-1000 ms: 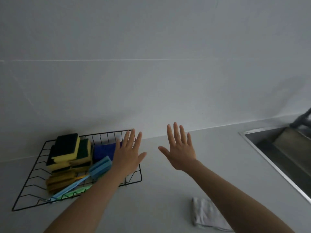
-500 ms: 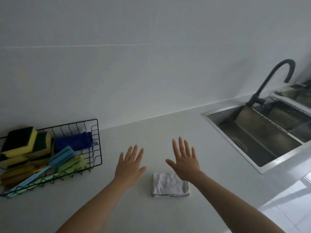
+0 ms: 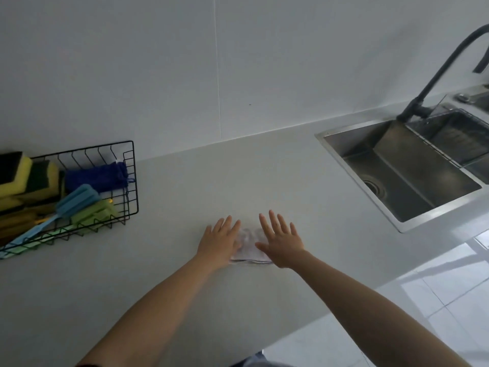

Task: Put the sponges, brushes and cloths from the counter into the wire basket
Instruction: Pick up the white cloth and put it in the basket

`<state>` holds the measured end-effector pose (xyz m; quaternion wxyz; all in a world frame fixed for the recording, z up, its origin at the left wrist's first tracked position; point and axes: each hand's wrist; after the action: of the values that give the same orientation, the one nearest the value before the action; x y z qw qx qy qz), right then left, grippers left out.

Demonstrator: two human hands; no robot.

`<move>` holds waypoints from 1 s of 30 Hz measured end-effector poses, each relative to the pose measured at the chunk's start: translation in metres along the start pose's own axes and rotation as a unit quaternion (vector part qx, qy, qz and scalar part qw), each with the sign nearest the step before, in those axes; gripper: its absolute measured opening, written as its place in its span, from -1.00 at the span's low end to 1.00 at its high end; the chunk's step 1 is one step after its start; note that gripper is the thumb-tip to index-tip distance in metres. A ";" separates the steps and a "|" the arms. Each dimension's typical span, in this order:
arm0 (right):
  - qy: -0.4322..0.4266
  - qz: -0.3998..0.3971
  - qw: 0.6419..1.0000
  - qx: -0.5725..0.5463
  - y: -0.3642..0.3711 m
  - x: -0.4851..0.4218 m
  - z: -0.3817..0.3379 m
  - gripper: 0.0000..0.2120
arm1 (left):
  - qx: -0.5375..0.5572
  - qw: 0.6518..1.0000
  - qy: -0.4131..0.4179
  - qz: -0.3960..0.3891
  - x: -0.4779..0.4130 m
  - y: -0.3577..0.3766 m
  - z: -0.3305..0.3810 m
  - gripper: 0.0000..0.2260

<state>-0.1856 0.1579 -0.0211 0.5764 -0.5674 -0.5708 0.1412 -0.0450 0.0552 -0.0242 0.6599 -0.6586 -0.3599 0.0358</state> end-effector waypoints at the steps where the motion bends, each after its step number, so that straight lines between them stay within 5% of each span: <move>1: 0.001 -0.008 1.000 0.001 0.003 -0.002 0.002 -0.34 | 0.004 1.000 0.000 -0.004 -0.001 0.003 0.001 -0.49; 12: -0.053 0.007 0.998 -0.018 0.010 -0.011 0.005 -0.52 | 0.095 0.995 -0.031 0.005 -0.012 -0.001 0.004 -0.65; 20: -0.038 0.045 0.981 -0.187 0.004 -0.013 -0.001 -0.67 | 0.204 0.978 -0.004 0.039 -0.012 -0.010 -0.003 -0.76; 30: -0.125 0.107 0.958 -0.237 -0.063 -0.037 -0.068 -0.65 | 0.253 0.954 -0.034 0.157 0.000 -0.052 -0.092 -0.69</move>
<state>-0.1717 0.0742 0.0324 0.3313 -0.7230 -0.5916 0.1324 -0.0195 -0.0288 0.0339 0.7784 -0.5165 -0.2534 0.2513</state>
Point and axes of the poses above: each hand's wrist, its own x-axis away from the middle knuckle, its own y-axis out of the palm, z = x × y, and after that the axes turned 14 degrees about -x, right-handed
